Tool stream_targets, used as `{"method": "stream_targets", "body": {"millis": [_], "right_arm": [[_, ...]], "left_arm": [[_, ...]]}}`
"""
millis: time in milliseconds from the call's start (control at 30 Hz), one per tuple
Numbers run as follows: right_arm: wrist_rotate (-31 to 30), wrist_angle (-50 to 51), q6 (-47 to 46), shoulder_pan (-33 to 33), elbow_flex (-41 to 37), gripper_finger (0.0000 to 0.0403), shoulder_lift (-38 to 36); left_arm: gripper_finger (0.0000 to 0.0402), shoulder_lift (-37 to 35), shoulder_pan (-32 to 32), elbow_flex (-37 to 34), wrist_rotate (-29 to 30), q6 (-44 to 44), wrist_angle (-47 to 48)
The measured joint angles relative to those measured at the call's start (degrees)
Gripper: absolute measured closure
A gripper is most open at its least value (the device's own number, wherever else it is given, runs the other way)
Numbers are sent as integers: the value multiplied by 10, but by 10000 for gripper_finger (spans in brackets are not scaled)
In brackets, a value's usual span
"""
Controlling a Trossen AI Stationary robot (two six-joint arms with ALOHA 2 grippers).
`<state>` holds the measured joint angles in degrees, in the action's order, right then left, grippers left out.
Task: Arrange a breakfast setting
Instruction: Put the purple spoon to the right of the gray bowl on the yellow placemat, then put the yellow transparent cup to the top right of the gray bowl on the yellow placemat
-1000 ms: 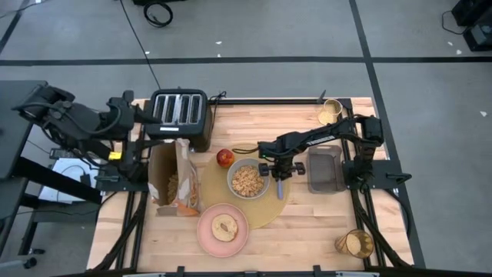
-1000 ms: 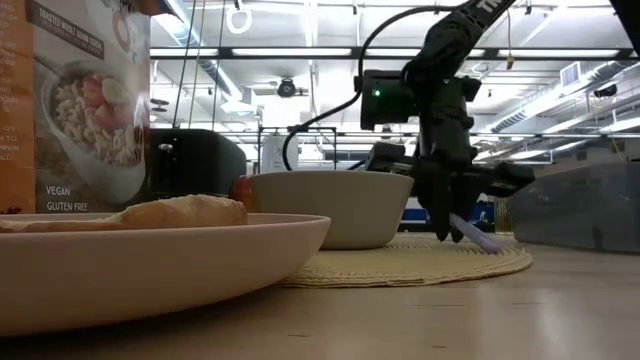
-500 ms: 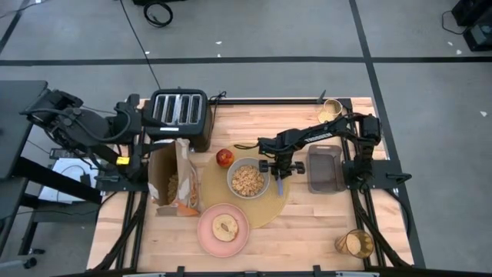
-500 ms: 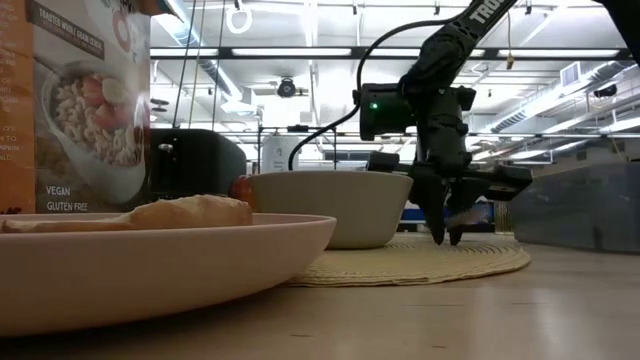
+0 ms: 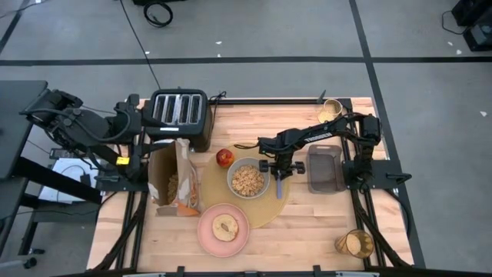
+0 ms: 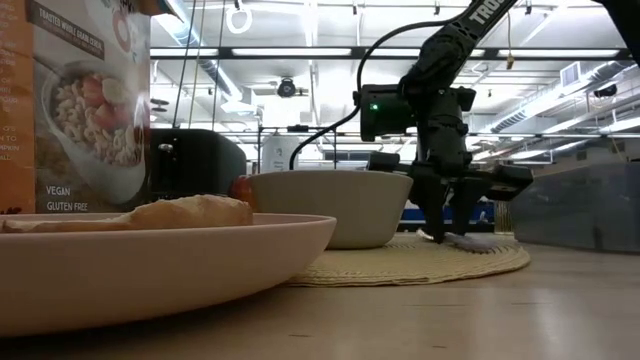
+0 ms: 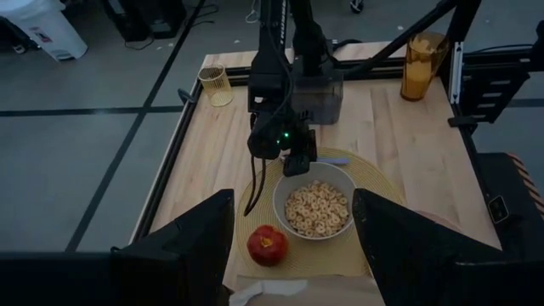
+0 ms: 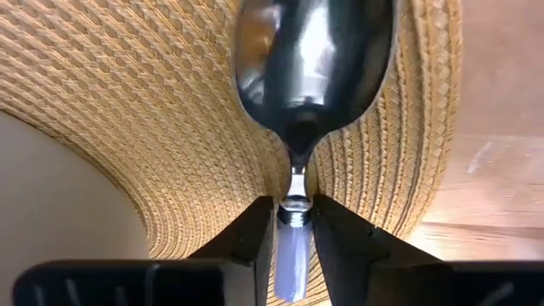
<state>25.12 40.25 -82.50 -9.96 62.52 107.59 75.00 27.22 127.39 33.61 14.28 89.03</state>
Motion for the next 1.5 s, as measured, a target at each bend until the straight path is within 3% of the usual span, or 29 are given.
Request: {"method": "stream_targets", "body": {"millis": [367, 533, 700, 800, 933, 1100, 1300, 1500], "right_arm": [[1, 17, 22, 0, 0, 277, -14], [-46, 97, 57, -1, 27, 273, -71], [-114, 179, 85, 23, 102, 273, -150], [-158, 223, 51, 87, 170, 274, -189], [-165, 282, -24, 199, 268, 274, -205], [-165, 351, -195, 345, 347, 271, -197], [-164, 380, -454, 506, 355, 245, -192], [-70, 450, -494, 566, 352, 193, -147]], "left_arm": [[157, 0, 0, 0, 0, -1, 0], [157, 0, 0, 0, 0, -22, -6], [157, 0, 0, 0, 0, -55, -24], [157, 0, 0, 0, 0, -66, -39], [157, 0, 0, 0, 0, -87, -50], [157, 0, 0, 0, 11, -97, -60], [157, 0, 0, 0, 13, -96, -59], [157, 0, 0, 0, 13, -108, -59]]}}
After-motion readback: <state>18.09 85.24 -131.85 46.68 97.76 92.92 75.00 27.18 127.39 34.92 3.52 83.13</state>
